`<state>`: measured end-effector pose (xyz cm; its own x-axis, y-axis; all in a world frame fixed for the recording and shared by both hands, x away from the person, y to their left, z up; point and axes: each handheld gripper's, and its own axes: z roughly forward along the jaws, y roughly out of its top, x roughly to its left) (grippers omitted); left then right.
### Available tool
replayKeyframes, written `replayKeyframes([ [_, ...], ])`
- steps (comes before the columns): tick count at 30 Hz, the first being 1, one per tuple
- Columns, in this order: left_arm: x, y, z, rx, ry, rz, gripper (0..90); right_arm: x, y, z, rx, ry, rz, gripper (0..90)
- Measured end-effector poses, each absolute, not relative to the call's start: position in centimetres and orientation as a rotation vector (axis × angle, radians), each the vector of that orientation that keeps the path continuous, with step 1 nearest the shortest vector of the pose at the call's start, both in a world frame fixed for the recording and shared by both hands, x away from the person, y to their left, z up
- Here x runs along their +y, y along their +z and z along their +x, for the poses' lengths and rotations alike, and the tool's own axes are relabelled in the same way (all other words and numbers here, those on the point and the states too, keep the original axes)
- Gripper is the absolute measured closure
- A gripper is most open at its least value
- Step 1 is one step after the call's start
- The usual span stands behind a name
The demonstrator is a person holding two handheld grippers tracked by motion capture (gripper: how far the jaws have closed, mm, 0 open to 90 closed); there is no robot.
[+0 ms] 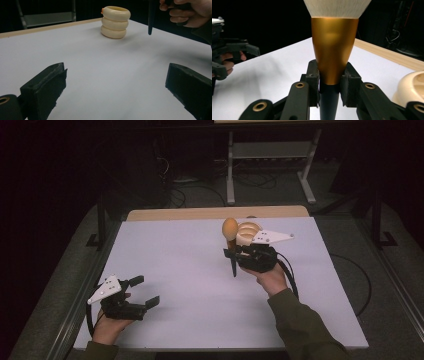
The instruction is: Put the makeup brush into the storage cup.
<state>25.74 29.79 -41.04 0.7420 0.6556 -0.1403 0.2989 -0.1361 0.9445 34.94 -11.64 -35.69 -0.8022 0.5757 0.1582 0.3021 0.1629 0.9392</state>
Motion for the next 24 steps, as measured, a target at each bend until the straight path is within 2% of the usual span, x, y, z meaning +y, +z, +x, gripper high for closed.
replayKeyframes([
  [24,29.3,-41.4,25.9,0.745,0.365,1.761,2.9,-13.1,-33.8,37.9,2.118,1.678,0.905,70.9],
])
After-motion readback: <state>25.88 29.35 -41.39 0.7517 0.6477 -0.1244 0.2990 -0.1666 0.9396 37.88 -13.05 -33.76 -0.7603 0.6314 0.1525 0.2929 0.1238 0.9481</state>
